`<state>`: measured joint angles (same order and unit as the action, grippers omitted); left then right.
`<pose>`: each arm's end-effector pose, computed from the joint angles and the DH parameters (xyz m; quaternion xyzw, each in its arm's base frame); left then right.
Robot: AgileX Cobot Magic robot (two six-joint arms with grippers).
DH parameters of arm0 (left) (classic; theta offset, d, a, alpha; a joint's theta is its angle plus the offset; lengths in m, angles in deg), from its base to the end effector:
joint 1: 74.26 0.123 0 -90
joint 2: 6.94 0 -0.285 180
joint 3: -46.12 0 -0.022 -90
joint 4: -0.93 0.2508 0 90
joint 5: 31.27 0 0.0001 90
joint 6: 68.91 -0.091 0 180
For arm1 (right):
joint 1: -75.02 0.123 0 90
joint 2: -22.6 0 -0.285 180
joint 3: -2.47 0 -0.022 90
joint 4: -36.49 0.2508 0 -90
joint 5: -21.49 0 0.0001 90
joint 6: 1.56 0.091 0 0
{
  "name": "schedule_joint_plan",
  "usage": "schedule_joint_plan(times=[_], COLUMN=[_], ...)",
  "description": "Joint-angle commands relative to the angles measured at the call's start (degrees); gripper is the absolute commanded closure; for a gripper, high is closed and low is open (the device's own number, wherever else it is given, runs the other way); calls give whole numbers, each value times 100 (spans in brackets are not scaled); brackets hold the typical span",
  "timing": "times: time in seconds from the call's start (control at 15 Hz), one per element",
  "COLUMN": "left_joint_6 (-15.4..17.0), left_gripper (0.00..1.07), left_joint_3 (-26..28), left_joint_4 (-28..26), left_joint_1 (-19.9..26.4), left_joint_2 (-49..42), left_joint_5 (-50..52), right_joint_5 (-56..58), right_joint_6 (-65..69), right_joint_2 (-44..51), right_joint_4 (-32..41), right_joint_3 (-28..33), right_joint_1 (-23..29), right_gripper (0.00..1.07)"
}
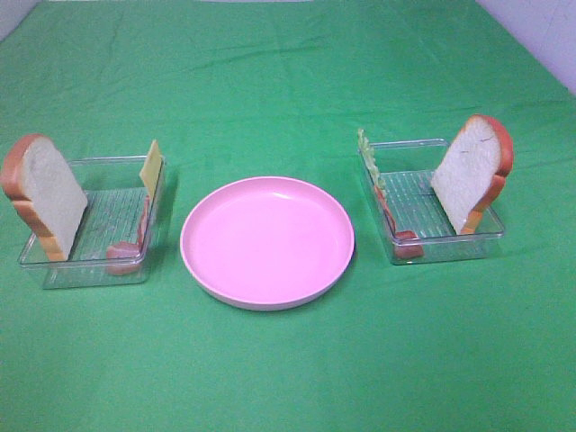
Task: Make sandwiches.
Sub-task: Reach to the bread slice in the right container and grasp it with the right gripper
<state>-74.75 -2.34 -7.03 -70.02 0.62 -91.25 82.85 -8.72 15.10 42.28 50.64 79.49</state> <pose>-0.0047 -0.0113 0.2796 0.0142 0.8459 -0.0227 0.5327 -0.0077 0.0075 0.2787 -0.0888 0.8471 0.0382 0.5226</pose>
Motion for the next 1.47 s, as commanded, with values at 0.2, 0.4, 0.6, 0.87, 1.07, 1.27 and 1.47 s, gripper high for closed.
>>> schedule_joint_plan(times=[0.2, 0.4, 0.6, 0.87, 1.07, 1.27, 1.47], left_joint_6=[-11, -11, -11, -11, -11, -11, -11], left_gripper=[23, 23, 23, 23, 23, 23, 23], left_joint_3=[0, 0, 0, 0, 0, 0, 0], left_joint_4=[-6, -6, -6, -6, -6, -6, -6], left_joint_1=[23, 23, 23, 23, 23, 23, 23], left_joint_2=[-132, -132, -132, -132, -132, -132, -132], left_joint_5=[40, 40, 40, 40, 40, 40, 40], right_joint_5=[-40, -40, -40, -69, -395, -1169, -1730], right_joint_6=[-34, -34, -34, -34, -29, -29, 619], right_joint_2=[69, 69, 69, -11, -441, -1513, -3300], right_joint_4=[-6, -6, -6, -138, -195, -195, -206], right_joint_3=[23, 23, 23, 11, -126, -264, -900], right_joint_1=[-46, -46, -46, -46, -46, -46, -46], right_gripper=[34, 34, 34, 34, 34, 34, 35])
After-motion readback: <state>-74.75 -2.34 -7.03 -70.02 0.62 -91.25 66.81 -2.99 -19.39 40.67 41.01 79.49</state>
